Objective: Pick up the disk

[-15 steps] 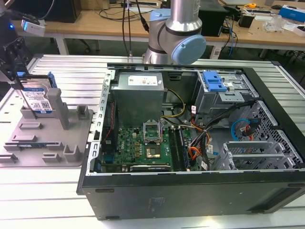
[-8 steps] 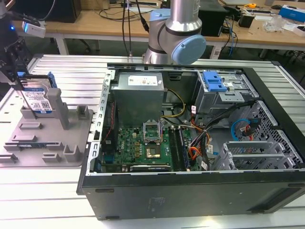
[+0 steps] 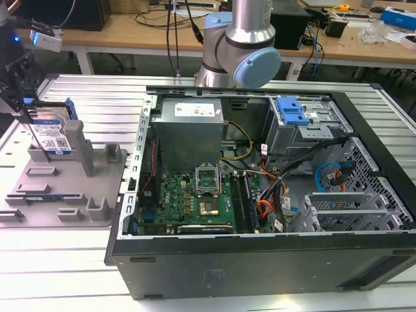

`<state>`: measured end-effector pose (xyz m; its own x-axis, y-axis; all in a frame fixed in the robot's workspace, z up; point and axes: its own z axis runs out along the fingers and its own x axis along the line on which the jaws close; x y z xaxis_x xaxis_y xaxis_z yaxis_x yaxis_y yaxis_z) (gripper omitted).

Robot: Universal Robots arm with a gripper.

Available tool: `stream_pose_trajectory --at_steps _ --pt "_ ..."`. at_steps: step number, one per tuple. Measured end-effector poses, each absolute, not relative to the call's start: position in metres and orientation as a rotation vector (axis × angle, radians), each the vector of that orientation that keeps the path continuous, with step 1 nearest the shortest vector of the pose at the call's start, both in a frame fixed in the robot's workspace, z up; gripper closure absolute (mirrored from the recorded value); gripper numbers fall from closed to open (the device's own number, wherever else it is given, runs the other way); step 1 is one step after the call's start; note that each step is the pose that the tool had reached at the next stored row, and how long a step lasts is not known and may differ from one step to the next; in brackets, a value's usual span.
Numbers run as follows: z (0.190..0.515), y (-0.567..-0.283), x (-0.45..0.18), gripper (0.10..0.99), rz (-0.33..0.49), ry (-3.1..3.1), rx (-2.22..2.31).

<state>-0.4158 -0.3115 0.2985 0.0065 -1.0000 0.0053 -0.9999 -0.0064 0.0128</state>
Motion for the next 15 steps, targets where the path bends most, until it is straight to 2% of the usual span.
stream_pose_trajectory --at_steps 9,11,12,15 --pt "0.2983 -0.3115 -0.4143 0.545 -0.008 -2.206 2.219" --pt "0.2983 -0.3115 -0.4143 0.557 -0.008 -2.206 2.219" --pt "0.2983 -0.3115 -0.4143 0.631 -0.008 -2.206 2.219" --pt "0.2982 -0.3116 -0.4143 0.631 -0.009 -2.206 2.219"
